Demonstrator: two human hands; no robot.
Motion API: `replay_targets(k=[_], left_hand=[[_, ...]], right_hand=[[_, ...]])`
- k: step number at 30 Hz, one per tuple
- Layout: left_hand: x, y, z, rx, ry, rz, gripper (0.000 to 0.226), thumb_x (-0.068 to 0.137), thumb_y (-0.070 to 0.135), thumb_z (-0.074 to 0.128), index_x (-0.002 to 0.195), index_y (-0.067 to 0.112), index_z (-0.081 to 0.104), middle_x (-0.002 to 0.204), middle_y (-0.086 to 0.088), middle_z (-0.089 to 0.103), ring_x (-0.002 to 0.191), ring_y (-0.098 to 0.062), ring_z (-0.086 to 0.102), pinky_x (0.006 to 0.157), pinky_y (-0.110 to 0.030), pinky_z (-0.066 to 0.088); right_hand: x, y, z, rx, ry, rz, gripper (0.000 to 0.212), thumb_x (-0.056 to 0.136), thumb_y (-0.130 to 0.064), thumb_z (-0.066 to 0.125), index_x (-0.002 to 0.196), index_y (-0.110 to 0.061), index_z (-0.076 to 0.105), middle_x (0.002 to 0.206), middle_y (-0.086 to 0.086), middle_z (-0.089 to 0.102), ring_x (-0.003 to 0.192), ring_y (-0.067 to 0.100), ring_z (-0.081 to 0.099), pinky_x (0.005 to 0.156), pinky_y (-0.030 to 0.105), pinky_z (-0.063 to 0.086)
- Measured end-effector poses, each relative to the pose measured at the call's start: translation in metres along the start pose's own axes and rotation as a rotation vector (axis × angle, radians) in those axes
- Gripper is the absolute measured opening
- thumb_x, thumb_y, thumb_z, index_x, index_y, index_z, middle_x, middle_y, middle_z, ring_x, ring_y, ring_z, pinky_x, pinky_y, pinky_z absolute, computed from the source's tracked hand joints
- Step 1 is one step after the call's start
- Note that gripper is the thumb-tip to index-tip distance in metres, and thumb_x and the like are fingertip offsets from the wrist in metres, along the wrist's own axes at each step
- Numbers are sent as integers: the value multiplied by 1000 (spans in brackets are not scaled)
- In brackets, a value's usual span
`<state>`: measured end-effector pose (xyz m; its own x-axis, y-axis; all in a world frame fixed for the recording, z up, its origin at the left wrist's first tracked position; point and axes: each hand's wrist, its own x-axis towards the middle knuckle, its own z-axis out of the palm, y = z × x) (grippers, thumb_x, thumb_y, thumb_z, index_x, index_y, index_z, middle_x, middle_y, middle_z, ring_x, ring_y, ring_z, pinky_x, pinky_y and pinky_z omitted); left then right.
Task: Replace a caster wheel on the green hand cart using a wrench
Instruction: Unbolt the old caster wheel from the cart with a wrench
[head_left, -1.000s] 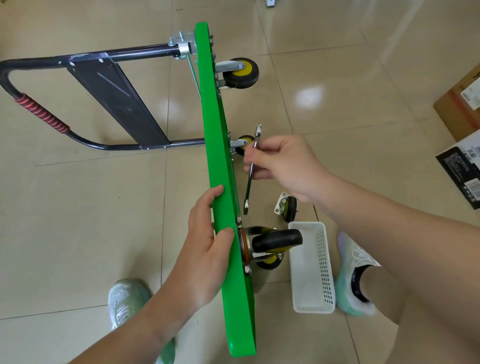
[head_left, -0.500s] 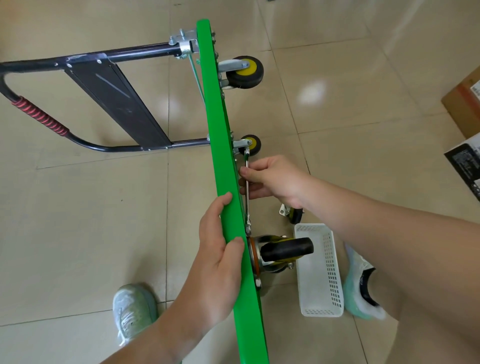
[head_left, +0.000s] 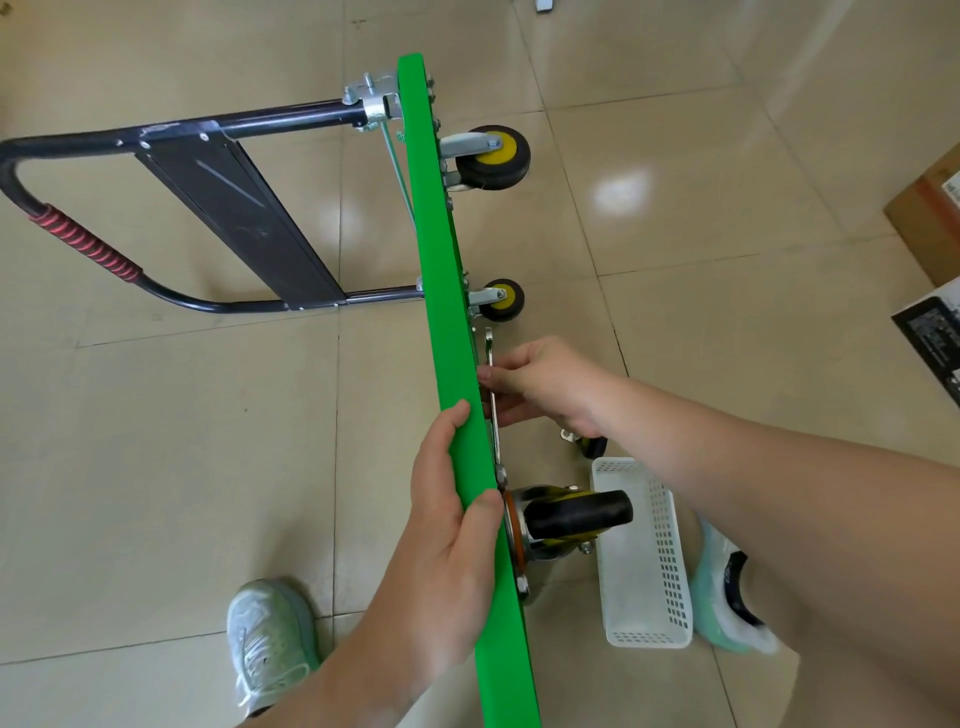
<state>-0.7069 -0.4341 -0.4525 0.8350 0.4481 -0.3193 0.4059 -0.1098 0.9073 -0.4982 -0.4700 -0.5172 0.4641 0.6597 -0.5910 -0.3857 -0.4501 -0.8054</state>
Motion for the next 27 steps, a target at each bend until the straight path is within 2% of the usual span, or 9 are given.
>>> replay_targets(k=[3,5,9,12,16,19,21,23,27], left_hand=[[0,-3,4,40,3,22,54,106,34,35,141,67,12,159,-2,38,132,-12,53,107,-18,42],[-1,-5,5,82,27,49,59,107,26,39,143,64,11,159,3,37,131,-9,54,107,-17,42],[1,-6,6,98,49,32,57,107,27,40,150,55,14,144,-2,51,106,-11,64,92,-16,47],[1,-5,7,91,63,32,57,107,28,42,152,51,15,147,-3,50,116,-17,63,105,-27,47],[1,-2,8,89,79,29,58,107,24,45,152,47,17,143,0,52,107,-14,65,93,-16,48],[0,-2,9,92,79,22,59,106,24,44,155,43,17,145,-2,51,113,-16,63,99,-21,47],[0,0,8,94,78,24,60,105,27,44,156,43,17,144,-3,52,113,-17,63,102,-24,47],[1,-1,8,90,76,26,59,105,27,43,156,43,17,147,-3,50,119,-18,61,109,-33,46],[1,1,9,97,87,30,59,106,25,44,156,41,17,152,-3,47,128,-20,57,115,-41,42]], right_hand=[[0,1,0,-19,20,-13,23,95,-15,69,110,2,71,95,18,77,79,27,75,84,44,63],[-1,1,1,-40,35,-25,18,95,-14,69,105,0,73,85,12,77,72,23,74,80,43,64],[-3,-1,5,-44,60,-29,15,95,-12,68,102,0,73,80,11,75,69,25,73,78,44,64],[-7,-3,8,-39,75,-33,17,96,-10,67,105,3,72,84,13,75,70,25,73,76,44,64],[-12,-10,10,-53,84,-54,17,96,-9,66,106,4,72,89,17,75,73,29,73,76,47,64],[-18,-13,10,-54,93,-79,15,96,-9,67,104,1,74,84,12,76,74,27,75,74,45,64],[-24,-14,9,-98,100,-134,11,95,-10,68,98,-4,76,79,7,77,73,24,76,70,39,65],[-31,-14,9,-133,100,-204,9,93,-10,70,89,-9,78,73,1,76,70,18,75,65,32,63],[-46,-9,7,-76,122,-268,11,91,-8,72,86,-16,78,76,0,77,78,17,75,73,33,64]])
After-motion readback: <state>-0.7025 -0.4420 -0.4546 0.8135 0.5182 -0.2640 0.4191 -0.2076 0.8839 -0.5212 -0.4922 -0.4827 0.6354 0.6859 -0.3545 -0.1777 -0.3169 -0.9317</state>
